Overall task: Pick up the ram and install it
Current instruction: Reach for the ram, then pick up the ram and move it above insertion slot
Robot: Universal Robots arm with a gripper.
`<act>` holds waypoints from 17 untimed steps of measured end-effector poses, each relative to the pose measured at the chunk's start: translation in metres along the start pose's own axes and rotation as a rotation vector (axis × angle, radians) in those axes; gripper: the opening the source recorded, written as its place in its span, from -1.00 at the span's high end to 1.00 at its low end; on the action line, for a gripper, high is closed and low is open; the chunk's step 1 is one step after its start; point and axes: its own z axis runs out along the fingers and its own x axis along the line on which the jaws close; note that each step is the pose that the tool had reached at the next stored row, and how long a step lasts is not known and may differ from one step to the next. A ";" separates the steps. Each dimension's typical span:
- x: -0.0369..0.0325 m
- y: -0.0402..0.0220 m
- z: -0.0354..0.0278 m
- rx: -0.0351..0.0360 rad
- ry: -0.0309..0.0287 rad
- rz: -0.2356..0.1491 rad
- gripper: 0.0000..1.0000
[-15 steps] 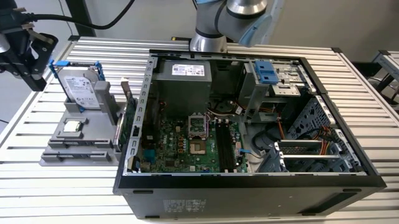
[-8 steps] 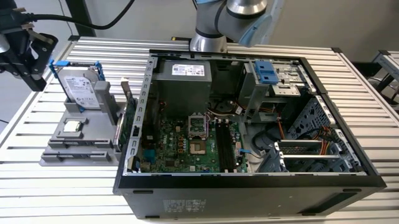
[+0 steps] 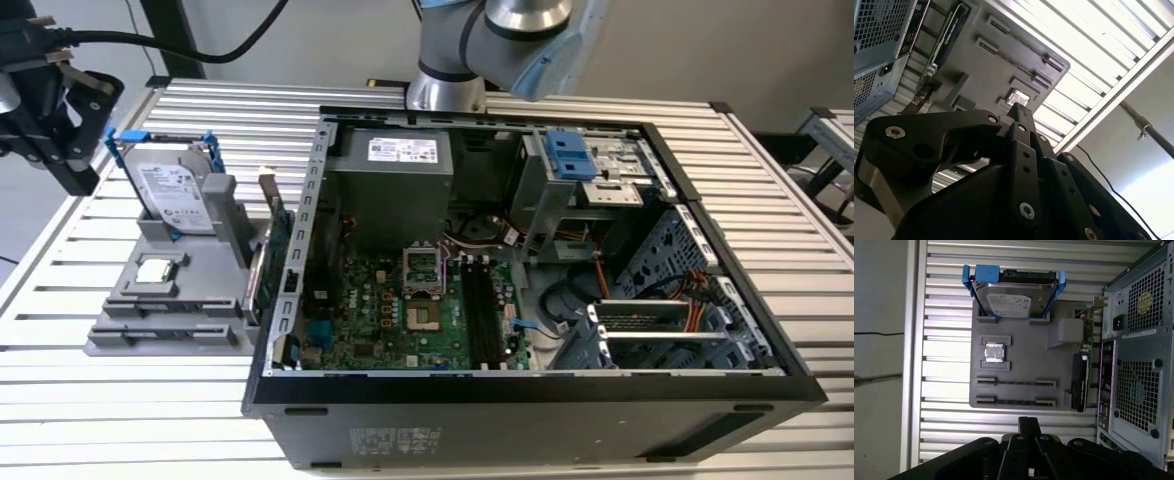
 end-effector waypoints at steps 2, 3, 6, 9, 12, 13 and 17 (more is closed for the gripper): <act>0.0000 0.0000 0.0000 -0.0001 0.0004 -0.006 1.00; 0.0000 0.0000 0.0000 -0.0002 0.0007 -0.011 1.00; 0.0001 0.0000 0.0000 -0.0004 0.0012 -0.021 1.00; 0.0001 0.0000 0.0000 -0.0004 0.0012 -0.022 1.00; 0.0002 0.0000 0.0000 -0.0006 0.0018 -0.032 1.00; 0.0002 0.0000 0.0000 -0.0007 0.0022 -0.039 1.00; 0.0003 0.0000 0.0001 -0.0016 0.0044 -0.083 1.00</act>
